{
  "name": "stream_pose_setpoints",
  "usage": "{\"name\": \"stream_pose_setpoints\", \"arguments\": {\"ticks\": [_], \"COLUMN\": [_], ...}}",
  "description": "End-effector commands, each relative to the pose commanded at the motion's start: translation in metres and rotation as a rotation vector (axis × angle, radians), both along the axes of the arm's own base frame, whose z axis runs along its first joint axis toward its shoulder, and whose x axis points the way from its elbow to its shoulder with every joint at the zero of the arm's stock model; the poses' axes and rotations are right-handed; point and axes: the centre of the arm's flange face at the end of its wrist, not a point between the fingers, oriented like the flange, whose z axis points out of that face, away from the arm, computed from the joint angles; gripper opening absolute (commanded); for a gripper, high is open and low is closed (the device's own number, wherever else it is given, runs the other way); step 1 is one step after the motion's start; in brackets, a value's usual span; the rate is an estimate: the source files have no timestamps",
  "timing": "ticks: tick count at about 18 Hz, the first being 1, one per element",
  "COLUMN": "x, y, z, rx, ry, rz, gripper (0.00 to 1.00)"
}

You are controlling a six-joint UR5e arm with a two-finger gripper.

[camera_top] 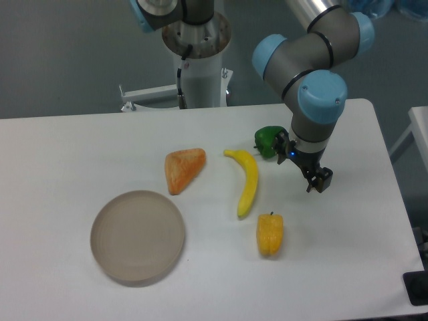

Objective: Pick up the yellow pepper from the table
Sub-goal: 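Move the open gripper from beside the green pepper toward the yellow pepper, then lower the gripper over the yellow pepper and close on it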

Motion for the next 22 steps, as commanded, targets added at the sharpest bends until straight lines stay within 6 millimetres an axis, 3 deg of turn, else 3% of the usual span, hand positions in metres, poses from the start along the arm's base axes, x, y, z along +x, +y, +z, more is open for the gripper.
{"name": "stream_pose_setpoints", "arguments": {"ticks": [11, 16, 22], "x": [0.005, 0.012, 0.029], "y": [0.004, 0.014, 0.038], "z": [0.000, -0.004, -0.028], "rx": [0.054, 0.062, 0.037], "ry": [-0.053, -0.057, -0.073], "rz": [0.070, 0.244, 0.450], "gripper": [1.00, 1.00, 1.00]}}
